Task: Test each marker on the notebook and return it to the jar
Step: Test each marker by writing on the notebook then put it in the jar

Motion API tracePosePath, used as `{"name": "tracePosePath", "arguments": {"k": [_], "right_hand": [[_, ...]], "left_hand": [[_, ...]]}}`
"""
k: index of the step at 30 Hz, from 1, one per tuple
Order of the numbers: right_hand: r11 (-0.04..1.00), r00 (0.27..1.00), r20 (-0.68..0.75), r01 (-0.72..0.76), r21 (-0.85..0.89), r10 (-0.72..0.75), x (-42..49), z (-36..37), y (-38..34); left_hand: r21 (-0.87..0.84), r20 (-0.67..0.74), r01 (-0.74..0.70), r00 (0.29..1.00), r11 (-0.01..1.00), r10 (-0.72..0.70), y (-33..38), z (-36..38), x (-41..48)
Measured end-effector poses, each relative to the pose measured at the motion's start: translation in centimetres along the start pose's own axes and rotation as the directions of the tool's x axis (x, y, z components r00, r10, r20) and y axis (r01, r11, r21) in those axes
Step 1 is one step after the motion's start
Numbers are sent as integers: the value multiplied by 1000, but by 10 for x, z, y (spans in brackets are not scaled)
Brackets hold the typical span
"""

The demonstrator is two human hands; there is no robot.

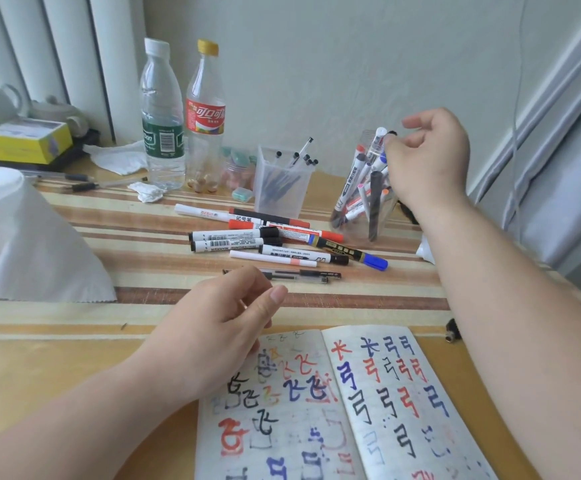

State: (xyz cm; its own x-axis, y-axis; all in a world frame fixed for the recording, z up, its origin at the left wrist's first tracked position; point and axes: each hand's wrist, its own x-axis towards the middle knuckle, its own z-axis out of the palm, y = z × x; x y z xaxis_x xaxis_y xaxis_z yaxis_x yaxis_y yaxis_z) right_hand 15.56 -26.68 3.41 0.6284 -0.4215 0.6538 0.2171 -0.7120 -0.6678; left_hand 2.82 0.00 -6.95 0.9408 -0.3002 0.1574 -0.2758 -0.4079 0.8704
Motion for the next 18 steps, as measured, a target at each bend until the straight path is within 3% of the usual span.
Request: {"name": "tracePosePath", "arguments": {"k": [2,4,7,12,14,18], "right_hand": [[998,997,52,64,8,-64,-21,5,-6],[989,953,275,142,-26,-130,-45,16,-12],[958,726,675,269,-99,-134,-79,42,-18],[896,488,859,436,-85,-156,-108,85,-26],[900,461,874,431,-68,-155,-113,97,-31],[881,514,841,461,-106,-168,-112,113,-44]], "left_hand": [[12,-3,3,1000,1000,-3,1,0,0],[23,-11,9,1000,1000,-8,0,1,0],[60,-16,18,1000,998,-17,-1,2,1],[34,-7,28,1000,999,-28,-3,1,2],[24,-9,28,1000,999,-28,-4,1,2],[33,-4,35,999,999,-35,-5,1,3]]}}
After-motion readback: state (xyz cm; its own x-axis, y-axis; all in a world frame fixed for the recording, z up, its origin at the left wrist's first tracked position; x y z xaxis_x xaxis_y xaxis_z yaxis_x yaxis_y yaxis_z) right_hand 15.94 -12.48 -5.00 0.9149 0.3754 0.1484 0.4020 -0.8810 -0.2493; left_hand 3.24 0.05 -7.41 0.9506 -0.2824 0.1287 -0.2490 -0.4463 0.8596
